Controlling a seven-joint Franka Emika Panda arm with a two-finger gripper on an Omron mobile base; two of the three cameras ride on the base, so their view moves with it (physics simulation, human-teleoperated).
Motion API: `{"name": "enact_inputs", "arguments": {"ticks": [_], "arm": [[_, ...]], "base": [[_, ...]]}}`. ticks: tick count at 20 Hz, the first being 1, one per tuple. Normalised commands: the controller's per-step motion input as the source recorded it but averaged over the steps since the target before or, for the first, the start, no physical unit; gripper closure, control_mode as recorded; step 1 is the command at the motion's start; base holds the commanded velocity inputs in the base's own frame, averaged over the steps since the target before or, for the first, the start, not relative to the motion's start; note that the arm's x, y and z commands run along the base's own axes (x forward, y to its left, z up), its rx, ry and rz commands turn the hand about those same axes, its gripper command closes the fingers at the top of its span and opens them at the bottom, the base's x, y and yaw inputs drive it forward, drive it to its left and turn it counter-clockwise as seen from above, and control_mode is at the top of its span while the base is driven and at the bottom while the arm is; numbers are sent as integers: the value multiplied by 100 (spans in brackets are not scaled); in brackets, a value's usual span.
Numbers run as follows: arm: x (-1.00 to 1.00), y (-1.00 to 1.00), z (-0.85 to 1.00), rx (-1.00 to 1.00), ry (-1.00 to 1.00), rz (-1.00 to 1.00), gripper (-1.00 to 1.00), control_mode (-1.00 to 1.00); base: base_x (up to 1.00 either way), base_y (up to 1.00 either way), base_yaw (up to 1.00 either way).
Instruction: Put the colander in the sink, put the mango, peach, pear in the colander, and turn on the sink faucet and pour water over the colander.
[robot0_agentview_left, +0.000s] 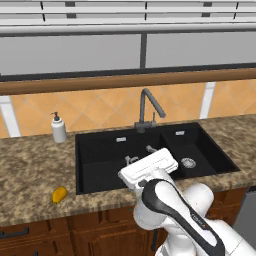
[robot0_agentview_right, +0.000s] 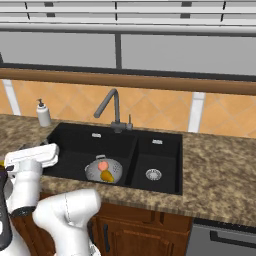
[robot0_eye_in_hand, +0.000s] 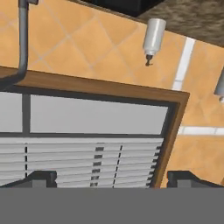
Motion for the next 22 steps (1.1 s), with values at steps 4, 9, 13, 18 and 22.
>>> {"name": "enact_inputs", "arguments": {"ticks": [4, 9, 13, 18, 22], "arm": [[13, 53, 2, -12, 16, 0, -100, -100], [11, 87, 9, -57, 38, -7, -100, -100], [-4, 74, 31, -70, 17, -14, -100, -100], [-16, 53, 47, -76, 6, -11, -100, -100], [-24, 31, 28, -78, 7, -1, -100, -100]], "base": [[0, 0, 0], [0, 0, 0], [0, 0, 0], [0, 0, 0], [0, 0, 0]]}}
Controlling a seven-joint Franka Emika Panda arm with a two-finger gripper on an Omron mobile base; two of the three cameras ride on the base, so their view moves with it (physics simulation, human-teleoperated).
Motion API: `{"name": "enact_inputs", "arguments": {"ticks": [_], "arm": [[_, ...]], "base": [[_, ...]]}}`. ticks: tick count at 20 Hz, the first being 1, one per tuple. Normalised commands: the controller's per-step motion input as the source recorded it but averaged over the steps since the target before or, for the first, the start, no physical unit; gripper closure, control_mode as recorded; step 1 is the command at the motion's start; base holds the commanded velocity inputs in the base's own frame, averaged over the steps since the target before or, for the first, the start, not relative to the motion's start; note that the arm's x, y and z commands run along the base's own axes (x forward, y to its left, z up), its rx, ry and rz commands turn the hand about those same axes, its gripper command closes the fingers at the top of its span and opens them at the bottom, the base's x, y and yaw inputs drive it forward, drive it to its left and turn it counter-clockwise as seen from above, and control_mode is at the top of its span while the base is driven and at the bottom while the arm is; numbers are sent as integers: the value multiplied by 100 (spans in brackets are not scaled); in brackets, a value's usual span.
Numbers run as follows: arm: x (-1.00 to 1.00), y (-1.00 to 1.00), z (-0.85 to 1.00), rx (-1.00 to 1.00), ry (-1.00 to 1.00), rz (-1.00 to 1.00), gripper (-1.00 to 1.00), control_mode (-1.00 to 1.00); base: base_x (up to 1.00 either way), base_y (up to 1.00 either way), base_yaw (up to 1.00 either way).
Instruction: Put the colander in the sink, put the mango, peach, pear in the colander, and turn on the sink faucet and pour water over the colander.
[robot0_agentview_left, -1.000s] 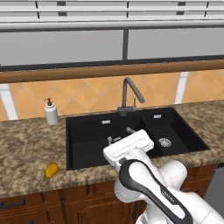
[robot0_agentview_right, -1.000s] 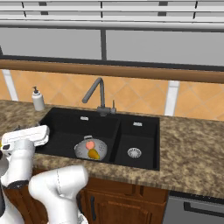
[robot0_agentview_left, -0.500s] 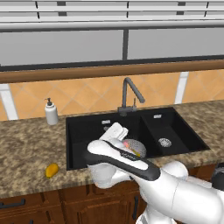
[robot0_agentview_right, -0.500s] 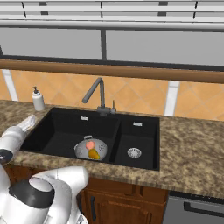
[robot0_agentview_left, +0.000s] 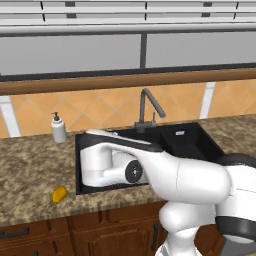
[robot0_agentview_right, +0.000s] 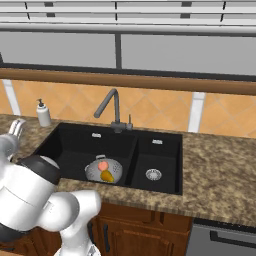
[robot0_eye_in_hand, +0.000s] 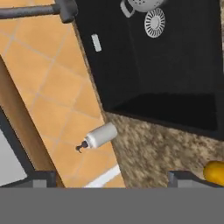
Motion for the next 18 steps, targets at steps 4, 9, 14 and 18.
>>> {"name": "enact_inputs", "arguments": {"ticks": [4, 9, 14, 18], "arm": [[-23, 27, 28, -60, 21, 10, -100, -100], [-15, 39, 54, -54, 30, 19, -100, -100], [-31, 54, 42, -49, 17, 23, -100, -100], [-38, 68, 42, -52, 15, 22, -100, -100]], "base": [[0, 0, 0], [0, 0, 0], [0, 0, 0], [0, 0, 0]]}}
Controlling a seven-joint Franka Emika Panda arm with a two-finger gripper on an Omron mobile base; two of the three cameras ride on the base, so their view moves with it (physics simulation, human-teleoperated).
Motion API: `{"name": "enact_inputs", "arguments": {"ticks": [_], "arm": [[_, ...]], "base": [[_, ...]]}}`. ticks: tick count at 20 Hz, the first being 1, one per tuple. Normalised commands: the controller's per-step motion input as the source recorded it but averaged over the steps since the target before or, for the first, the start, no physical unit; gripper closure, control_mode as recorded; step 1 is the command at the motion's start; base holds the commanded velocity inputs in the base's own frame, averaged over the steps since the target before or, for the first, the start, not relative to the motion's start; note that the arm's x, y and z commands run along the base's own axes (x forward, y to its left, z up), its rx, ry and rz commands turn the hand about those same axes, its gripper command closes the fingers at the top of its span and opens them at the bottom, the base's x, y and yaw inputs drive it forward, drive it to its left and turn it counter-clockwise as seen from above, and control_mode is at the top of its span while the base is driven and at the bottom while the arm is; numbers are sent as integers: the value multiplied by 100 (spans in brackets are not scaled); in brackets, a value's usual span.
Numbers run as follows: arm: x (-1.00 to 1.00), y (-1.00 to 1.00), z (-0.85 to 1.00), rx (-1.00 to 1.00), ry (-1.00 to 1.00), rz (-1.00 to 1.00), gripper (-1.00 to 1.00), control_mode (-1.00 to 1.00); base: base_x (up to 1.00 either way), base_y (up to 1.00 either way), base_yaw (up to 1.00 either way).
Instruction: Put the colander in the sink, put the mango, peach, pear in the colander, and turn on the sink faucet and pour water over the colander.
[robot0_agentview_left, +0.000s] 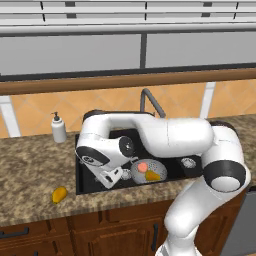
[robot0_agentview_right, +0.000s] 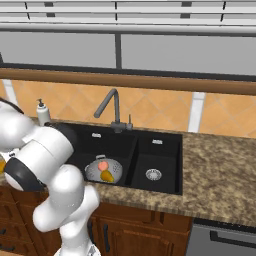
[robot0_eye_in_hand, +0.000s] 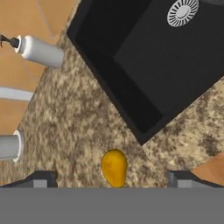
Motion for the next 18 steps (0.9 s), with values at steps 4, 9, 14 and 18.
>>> {"name": "enact_inputs", "arguments": {"ticks": [4, 9, 14, 18], "arm": [[-29, 47, 76, -47, 20, 18, -100, -100], [-28, 31, 82, -43, 23, 20, -100, -100], [-14, 6, 74, -40, 34, 16, -100, -100], [22, 1, 67, -34, 39, 7, -100, -100]], "base": [[0, 0, 0], [0, 0, 0], [0, 0, 0], [0, 0, 0]]}}
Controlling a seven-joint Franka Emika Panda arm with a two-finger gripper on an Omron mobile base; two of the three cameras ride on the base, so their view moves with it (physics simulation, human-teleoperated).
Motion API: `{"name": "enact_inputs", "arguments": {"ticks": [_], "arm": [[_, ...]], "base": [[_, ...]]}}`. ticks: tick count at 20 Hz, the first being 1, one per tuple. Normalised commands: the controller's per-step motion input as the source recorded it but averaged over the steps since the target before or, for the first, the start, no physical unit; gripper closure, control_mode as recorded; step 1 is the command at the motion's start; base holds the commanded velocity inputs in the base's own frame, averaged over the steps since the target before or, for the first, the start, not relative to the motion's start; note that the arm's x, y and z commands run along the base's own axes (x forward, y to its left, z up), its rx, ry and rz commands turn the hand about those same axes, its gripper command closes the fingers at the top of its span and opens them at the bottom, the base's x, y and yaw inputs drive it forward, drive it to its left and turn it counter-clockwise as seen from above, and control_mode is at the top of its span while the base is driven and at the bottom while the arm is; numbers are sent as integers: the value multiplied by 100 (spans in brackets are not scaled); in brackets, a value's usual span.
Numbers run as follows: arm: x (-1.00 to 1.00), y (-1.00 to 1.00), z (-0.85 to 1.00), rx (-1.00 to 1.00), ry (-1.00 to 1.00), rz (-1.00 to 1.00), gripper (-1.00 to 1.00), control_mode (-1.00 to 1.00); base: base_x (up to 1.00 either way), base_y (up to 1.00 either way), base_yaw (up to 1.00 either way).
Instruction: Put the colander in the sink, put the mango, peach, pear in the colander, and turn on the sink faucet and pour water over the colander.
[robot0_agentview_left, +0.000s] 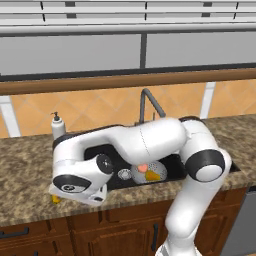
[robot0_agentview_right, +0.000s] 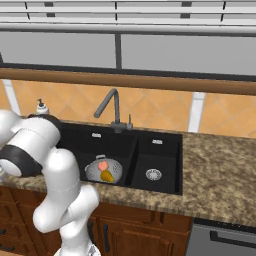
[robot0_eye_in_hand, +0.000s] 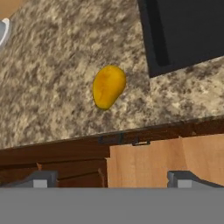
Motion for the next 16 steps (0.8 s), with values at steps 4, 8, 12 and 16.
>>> {"name": "enact_inputs", "arguments": {"ticks": [4, 8, 12, 16], "arm": [[48, 0, 73, -26, 42, 4, -100, -100], [47, 0, 86, -21, 42, 0, -100, -100], [43, -23, 84, -20, 43, 0, -100, -100], [51, -51, 78, -13, 33, -8, -100, -100]], "base": [[0, 0, 0], [0, 0, 0], [0, 0, 0], [0, 0, 0]]}}
